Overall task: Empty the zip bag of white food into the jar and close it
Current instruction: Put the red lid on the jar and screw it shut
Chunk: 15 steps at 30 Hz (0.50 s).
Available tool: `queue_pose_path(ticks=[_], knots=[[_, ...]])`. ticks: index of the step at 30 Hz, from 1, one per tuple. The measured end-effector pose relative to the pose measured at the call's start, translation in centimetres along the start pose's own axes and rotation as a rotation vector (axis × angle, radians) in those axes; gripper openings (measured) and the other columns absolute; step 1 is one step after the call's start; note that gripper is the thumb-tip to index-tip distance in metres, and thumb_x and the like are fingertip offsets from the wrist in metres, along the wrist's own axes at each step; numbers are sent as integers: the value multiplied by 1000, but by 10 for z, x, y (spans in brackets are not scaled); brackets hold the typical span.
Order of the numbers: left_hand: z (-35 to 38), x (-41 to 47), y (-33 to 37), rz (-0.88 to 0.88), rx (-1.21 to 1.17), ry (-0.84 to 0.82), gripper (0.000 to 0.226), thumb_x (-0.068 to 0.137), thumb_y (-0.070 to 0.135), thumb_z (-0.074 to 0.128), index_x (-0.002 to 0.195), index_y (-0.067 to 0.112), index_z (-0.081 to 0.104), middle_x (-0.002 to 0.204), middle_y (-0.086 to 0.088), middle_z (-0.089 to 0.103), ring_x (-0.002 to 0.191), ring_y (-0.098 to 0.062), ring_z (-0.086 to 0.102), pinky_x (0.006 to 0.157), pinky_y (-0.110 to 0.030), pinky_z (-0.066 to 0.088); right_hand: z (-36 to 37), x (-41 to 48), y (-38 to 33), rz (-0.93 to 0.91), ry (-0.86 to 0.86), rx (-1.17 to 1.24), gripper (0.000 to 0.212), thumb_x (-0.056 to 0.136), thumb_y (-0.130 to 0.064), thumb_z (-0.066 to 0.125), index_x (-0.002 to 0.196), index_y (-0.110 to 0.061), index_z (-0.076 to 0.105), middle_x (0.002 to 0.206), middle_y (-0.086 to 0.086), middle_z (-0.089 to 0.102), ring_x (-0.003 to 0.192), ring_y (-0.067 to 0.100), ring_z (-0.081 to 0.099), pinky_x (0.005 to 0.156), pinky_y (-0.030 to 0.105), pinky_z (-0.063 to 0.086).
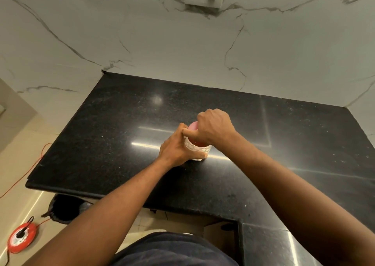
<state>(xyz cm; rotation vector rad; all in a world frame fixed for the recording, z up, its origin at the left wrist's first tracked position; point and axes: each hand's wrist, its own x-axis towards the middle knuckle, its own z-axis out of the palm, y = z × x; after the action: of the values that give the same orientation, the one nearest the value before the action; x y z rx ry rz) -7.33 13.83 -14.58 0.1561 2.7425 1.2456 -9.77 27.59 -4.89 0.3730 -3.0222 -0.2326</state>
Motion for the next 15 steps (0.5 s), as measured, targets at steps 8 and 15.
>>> queue_pose_path(ticks=[8, 15], knots=[[1, 1, -3, -4, -40, -25, 97, 44, 78, 88, 118, 49, 31, 117, 21, 54, 103, -12, 58, 81, -34, 47, -14, -5, 18, -271, -270, 205, 79, 74, -43, 84, 146, -43, 53, 132, -5, 66, 99, 13, 57, 63, 22, 41], [-6, -1, 3, 7, 7, -31, 96, 44, 78, 88, 117, 45, 35, 114, 17, 61, 100, -15, 65, 82, -40, 56, -7, -16, 18, -240, -119, 214, 71, 81, -54, 72, 147, -34, 55, 124, -5, 73, 100, 15, 64, 73, 26, 38]])
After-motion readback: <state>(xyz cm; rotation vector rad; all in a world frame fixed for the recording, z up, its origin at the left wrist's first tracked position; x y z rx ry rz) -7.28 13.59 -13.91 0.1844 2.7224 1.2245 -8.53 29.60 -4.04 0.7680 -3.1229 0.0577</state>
